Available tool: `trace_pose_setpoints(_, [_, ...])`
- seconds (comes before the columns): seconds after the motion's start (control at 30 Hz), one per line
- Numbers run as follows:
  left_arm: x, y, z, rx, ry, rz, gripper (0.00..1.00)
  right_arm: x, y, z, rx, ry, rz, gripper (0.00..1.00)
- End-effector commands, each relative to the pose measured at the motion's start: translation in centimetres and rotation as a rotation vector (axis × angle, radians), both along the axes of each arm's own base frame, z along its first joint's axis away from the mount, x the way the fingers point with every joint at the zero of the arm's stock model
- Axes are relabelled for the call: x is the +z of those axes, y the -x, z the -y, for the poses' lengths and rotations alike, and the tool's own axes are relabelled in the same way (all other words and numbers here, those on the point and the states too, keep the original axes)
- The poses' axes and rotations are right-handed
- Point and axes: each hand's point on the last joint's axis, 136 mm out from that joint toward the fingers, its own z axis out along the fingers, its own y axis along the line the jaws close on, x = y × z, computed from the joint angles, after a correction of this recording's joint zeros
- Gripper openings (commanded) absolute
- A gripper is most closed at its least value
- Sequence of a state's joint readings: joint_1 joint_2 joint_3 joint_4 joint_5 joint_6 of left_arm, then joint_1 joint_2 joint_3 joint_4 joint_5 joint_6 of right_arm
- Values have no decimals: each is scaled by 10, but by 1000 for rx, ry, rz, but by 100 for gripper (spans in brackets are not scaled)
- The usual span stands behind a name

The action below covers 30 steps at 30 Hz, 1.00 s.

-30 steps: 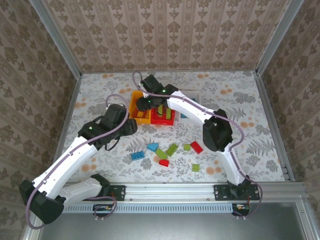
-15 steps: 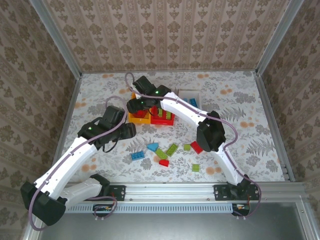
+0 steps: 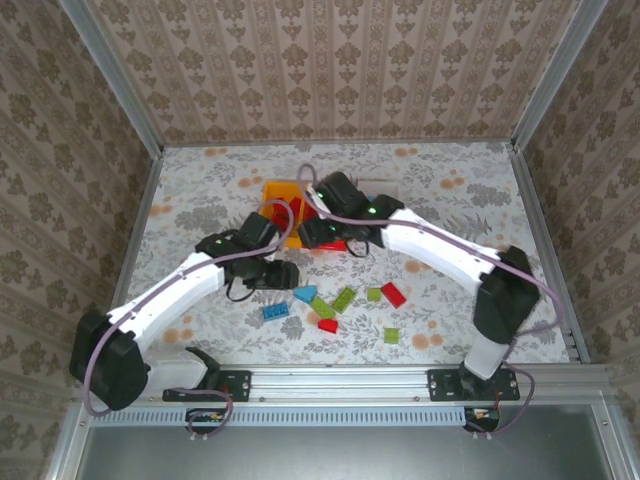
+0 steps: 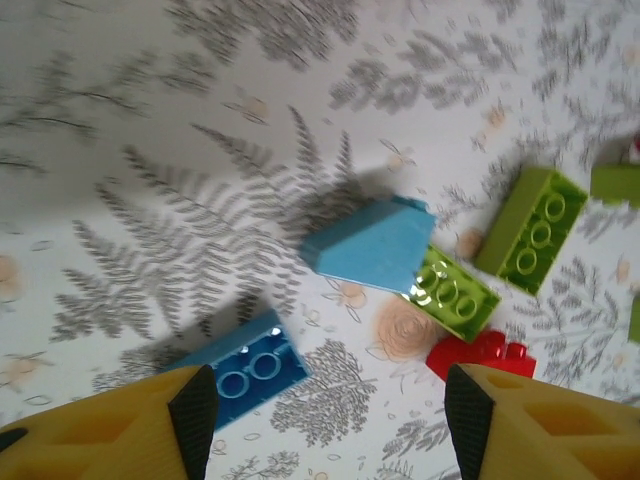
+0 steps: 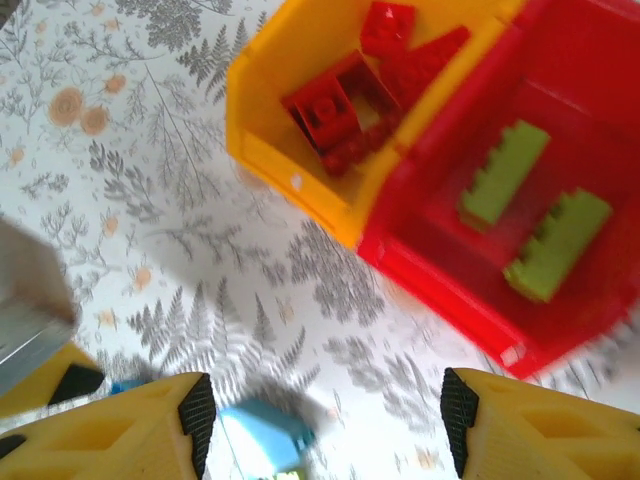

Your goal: Sort the legos into containers by color

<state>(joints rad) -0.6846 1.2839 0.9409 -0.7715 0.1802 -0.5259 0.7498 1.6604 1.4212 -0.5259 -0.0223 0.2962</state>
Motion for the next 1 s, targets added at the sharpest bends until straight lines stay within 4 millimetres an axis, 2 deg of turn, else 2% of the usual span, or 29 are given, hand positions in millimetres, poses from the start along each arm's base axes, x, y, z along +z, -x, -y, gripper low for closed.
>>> trace_pose_setpoints(0.0, [8,1,37,-154,20,34,65,-13,16,43,-104,-13,-41,66])
trace_pose_setpoints(0.17, [-2,1,87,-368,-70,74,66,-37,59,120,-236,-67,-179,72])
trace_pose_setpoints(0.27, [-15,0,110,-450,-144,74,66,-50,81,160,-315,-60,-268,76])
trace_pose_setpoints(0.37, [-30,1,125,-487,-183,57,67,-59,102,187,-372,-35,-346,76])
trace_pose_setpoints(0.5, [-43,2,137,-526,-214,33,70,-52,112,198,-409,-69,-356,78])
trace_pose_setpoints(0.63, [-59,5,139,-552,-255,-9,72,-48,110,198,-439,-104,-355,78])
trace_pose_setpoints(0.83, [-79,17,141,-596,-270,-75,62,-42,101,197,-451,-128,-342,78])
trace_pose_setpoints(0.97, [-87,19,141,-600,-277,-76,52,-42,100,195,-448,-135,-345,77])
